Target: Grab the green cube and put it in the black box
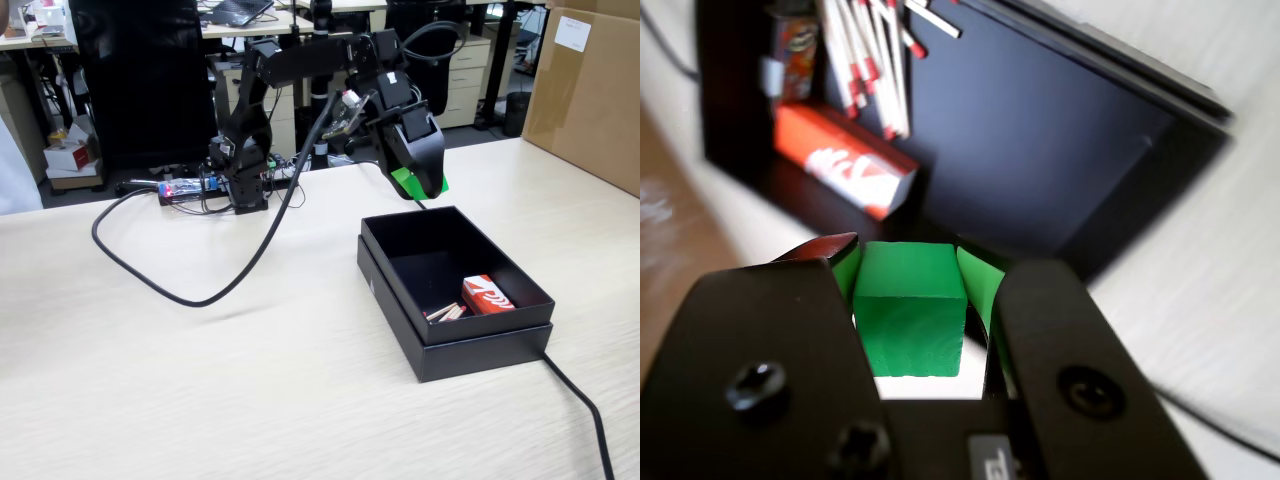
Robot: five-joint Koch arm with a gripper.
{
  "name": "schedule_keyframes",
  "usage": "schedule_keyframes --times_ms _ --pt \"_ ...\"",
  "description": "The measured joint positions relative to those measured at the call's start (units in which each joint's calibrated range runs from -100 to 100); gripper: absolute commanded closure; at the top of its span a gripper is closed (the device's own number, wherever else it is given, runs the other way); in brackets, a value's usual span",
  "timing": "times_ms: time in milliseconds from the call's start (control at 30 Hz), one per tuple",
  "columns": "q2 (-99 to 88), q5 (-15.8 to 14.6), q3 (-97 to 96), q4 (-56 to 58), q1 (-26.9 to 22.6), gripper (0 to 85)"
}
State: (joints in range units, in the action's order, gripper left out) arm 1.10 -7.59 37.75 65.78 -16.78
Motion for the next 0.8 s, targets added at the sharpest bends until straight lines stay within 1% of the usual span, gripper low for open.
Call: schedule_keyframes --times_ms 33,67,200,533,600,700,733,800 --pt "0.3 0.0 -0.1 0.0 0.0 84.6" --pt "6.5 -0.3 -0.6 0.1 0.0 84.5" --pt "12.3 -0.7 -0.6 0.1 0.0 84.5" --pt "18.8 -1.3 -0.7 0.0 -0.1 84.1" --pt "18.9 -1.4 -1.1 0.0 -0.1 75.4" --pt "19.4 -1.4 -2.4 0.0 -0.1 73.9" --pt "19.4 -1.6 -3.1 0.0 -0.1 71.2" --pt "19.5 -1.8 -3.5 0.0 -0.1 61.6"
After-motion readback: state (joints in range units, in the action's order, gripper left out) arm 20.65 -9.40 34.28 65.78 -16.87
